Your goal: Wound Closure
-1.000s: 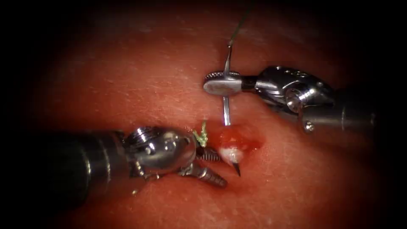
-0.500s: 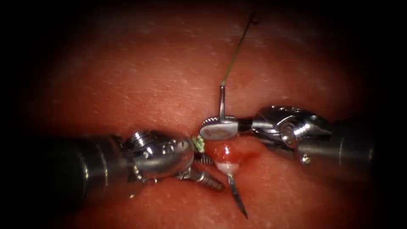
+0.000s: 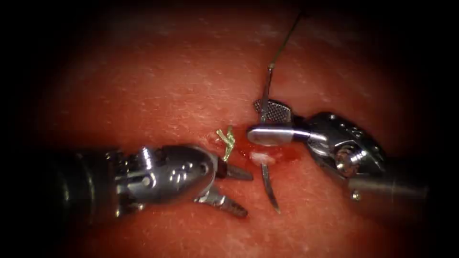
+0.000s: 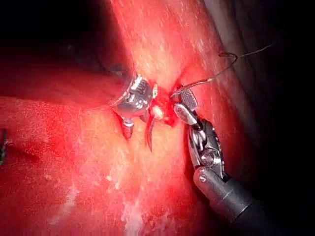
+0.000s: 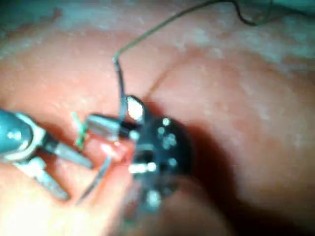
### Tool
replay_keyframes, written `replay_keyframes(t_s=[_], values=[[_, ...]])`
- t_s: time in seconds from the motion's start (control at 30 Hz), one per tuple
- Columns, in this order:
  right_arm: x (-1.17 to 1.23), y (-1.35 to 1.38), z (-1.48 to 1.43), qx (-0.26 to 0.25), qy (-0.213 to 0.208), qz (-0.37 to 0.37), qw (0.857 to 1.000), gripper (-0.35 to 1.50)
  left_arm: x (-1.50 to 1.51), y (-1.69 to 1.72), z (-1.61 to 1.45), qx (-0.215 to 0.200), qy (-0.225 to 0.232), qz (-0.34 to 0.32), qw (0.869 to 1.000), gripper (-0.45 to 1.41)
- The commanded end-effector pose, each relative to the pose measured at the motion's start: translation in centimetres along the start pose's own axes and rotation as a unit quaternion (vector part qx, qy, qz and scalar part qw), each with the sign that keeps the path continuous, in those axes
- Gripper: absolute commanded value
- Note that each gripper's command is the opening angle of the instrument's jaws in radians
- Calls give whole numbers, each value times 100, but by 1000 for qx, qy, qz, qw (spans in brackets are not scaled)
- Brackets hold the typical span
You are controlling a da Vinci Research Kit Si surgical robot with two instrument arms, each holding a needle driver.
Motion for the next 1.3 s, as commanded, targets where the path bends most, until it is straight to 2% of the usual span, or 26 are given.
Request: replay_keyframes(t_s=[0.03,0.17,0.27,0.4,0.47,0.57,0.73,0.83,1.0,1.1,1.17,1.3], values=[[5,11,-7,11,-8,-9,1000,128,1,-2,5,6,1,15,1000,47],[16,19,-13,45,-38,-18,998,111,12,-3,0,27,26,46,998,50],[15,18,-9,56,-60,-20,996,111,20,-6,3,35,46,56,997,52],[10,11,-3,41,-116,-25,992,120,26,-10,13,48,81,61,994,54],[10,11,-4,33,-125,-26,991,118,26,-10,14,50,85,67,993,54],[15,13,-7,15,-115,-59,992,118,26,-13,17,53,86,72,992,54],[41,18,-23,-42,-86,-143,985,126,16,-10,38,63,84,86,991,53],[53,20,-36,-59,-82,-158,982,126,11,-8,46,61,84,104,989,53],[53,21,-42,-82,-75,-156,981,126,11,-14,47,62,85,109,988,51],[52,19,-40,-67,-80,-155,982,126,7,-23,44,61,92,110,988,33],[51,17,-39,-67,-78,-154,983,126,3,-24,38,72,108,113,985,9],[49,14,-38,-67,-78,-154,983,126,7,-20,32,82,139,36,986,-15]])
